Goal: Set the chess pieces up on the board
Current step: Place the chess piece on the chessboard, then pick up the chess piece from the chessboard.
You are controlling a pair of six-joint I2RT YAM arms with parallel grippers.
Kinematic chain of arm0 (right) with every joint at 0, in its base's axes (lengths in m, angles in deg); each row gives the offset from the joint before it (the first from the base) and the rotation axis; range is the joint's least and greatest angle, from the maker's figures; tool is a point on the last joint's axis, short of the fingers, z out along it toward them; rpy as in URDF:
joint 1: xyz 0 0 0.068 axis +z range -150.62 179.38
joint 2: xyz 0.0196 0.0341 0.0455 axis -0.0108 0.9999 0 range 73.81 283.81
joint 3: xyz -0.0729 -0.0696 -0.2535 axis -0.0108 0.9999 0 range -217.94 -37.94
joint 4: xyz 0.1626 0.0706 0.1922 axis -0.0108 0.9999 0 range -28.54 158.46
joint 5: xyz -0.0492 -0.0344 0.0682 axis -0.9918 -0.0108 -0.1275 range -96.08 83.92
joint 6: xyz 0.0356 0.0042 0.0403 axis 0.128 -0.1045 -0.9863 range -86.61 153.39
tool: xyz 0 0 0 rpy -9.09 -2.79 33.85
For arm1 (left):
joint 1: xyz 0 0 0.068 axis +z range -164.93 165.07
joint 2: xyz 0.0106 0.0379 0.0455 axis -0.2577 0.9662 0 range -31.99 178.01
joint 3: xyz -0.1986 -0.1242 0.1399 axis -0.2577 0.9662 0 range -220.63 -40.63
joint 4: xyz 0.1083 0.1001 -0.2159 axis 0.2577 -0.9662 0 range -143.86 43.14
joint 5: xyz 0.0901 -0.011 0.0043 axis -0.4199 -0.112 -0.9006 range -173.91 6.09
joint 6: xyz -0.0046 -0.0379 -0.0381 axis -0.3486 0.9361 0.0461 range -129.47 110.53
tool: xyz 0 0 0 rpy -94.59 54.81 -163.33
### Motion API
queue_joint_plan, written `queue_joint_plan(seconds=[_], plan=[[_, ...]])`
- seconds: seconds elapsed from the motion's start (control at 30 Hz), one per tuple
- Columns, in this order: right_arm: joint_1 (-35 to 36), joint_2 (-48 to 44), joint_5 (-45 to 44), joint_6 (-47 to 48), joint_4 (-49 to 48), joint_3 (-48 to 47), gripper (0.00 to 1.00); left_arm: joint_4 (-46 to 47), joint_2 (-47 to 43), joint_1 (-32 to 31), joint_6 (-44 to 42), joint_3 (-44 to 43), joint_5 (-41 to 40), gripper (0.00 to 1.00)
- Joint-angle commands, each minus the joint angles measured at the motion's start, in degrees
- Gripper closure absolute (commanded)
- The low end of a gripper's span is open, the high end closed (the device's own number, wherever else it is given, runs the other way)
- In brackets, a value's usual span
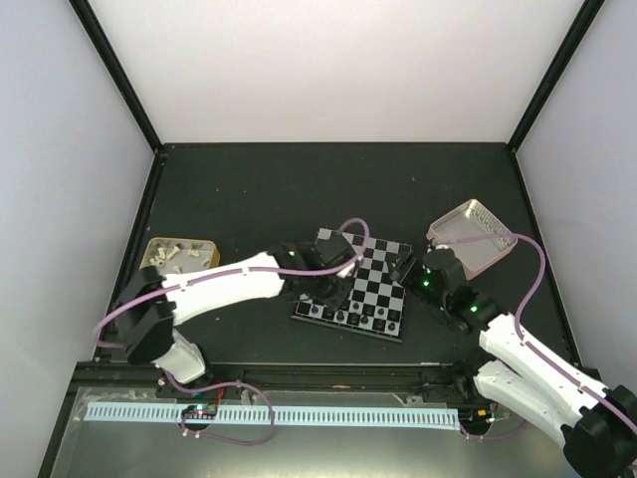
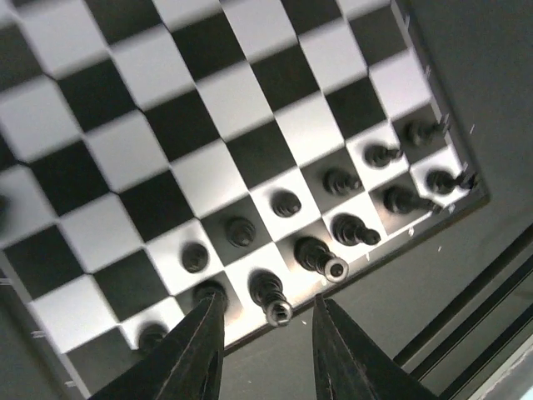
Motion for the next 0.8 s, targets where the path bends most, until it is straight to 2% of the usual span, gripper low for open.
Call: queue_joint_plan(seconds=[0.0, 0.23, 0.33, 0.43, 0.53, 0.63, 0.77], plan=[[-0.5, 0.9, -2.9, 7.1, 2.7, -3.7, 0.28, 2.5, -8.9, 2.7, 1.8, 1.0, -5.9, 0.69], [-2.3, 8.9, -8.3, 16.0, 7.9, -9.2, 0.29, 8.0, -25.7, 6.3, 4.2, 10.3, -16.1, 0.67], [-5.9, 14.0, -5.6, 19.3, 8.5, -11.1, 0.35, 11.3, -34.7, 6.8, 5.8, 15.7, -21.4, 0.66], [-9.0, 19.5, -2.8, 21.9, 8.6, -12.3, 0.43, 17.7, -45.2, 6.9, 6.2, 23.0, -25.8, 0.59], [-10.2, 24.6, -1.8, 24.8, 8.9, -14.1, 0.50, 23.8, -55.4, 7.0, 5.3, 31.0, -28.9, 0.47], [-10.5, 29.9, -2.6, 27.1, 10.2, -16.7, 0.59, 25.3, -62.6, 7.1, 4.9, 34.4, -30.5, 0.43], [-10.6, 34.8, -7.4, 28.5, 11.8, -19.7, 0.60, 23.0, -65.8, 7.1, 5.2, 35.1, -32.0, 0.40]])
